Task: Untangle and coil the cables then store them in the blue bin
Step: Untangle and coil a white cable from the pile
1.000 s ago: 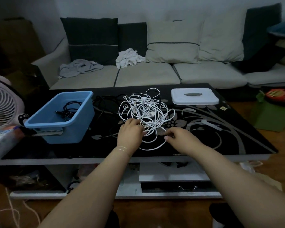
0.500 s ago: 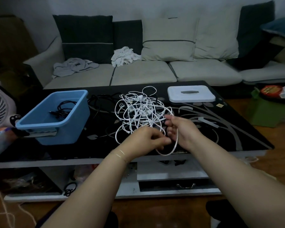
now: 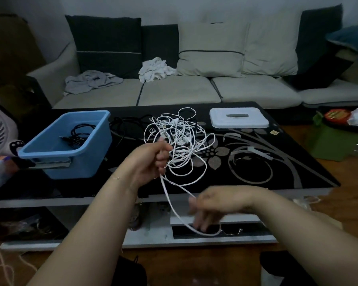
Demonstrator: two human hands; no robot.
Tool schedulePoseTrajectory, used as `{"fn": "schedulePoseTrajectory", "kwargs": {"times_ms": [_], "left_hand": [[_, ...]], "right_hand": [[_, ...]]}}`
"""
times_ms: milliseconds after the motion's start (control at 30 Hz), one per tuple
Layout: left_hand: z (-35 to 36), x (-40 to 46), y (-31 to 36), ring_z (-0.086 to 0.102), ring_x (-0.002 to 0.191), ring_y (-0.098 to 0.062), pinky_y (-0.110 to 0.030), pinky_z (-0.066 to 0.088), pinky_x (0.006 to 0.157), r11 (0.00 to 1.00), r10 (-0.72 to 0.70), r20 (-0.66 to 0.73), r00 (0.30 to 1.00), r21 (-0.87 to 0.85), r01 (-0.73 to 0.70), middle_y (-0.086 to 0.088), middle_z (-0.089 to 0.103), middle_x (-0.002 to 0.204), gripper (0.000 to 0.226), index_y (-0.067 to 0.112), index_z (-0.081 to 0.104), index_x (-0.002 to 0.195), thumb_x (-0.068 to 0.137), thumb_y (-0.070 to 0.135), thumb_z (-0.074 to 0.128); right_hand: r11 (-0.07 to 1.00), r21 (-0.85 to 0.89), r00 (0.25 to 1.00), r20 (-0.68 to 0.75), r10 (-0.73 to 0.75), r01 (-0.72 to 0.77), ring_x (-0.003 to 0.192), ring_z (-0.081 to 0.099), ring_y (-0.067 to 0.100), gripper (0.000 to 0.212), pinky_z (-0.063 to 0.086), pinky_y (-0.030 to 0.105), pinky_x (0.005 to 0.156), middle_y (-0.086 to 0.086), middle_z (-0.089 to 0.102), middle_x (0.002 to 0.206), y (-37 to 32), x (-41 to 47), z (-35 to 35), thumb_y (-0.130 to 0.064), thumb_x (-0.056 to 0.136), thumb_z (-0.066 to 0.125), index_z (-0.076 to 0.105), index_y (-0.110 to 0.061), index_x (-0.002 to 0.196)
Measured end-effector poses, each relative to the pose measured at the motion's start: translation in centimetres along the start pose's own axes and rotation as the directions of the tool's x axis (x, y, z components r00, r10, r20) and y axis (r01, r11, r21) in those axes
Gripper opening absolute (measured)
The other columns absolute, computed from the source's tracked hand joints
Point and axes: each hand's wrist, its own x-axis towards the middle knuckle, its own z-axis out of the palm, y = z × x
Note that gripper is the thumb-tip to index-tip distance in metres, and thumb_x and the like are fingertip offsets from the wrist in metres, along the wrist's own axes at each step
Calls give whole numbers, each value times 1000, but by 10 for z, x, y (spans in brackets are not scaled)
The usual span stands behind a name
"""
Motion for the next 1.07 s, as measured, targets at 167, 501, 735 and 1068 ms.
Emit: {"fn": "schedulePoseTrajectory", "kwargs": {"times_ms": [167,501,735,1068], "left_hand": [[22,-27,-12,63,71,-6,-17,51,73,837,-107,561,821,497,-230,2,70,74,28,13,74,86,94,28,53],[48,-21,-44,65,91,-15,-33,49,90,480,-374,513,772,820,-312,-5,70,109,38,10,66,111,96,41,50],[6,-3,-4,70,89,-20,-33,58,76,997,-32,137,990,-72,43,-11,72,106,80,6,56,109,78,74,27],[17,-12,-11,56,56,-7,-17,49,55,939,113,275,955,284,-193,3,62,65,26,12,62,82,100,12,44]], "right_hand": [[774,570,811,-570,131,276,100,64,23,67,49,37,90,10,66,112,4,15,-26,-59,93,33,56,-4,124],[395,878,942,-326,85,268,33,33,1,18,24,11,30,1,55,68,-1,26,-14,-1,97,40,57,-3,94],[977,-62,978,-11,-207,206,61,55,3,20,48,19,62,4,69,86,-5,-12,-10,-8,99,46,65,-11,106],[929,305,866,-500,-30,208,90,66,25,36,45,25,67,12,69,106,1,11,-7,-22,104,35,55,2,122]]}}
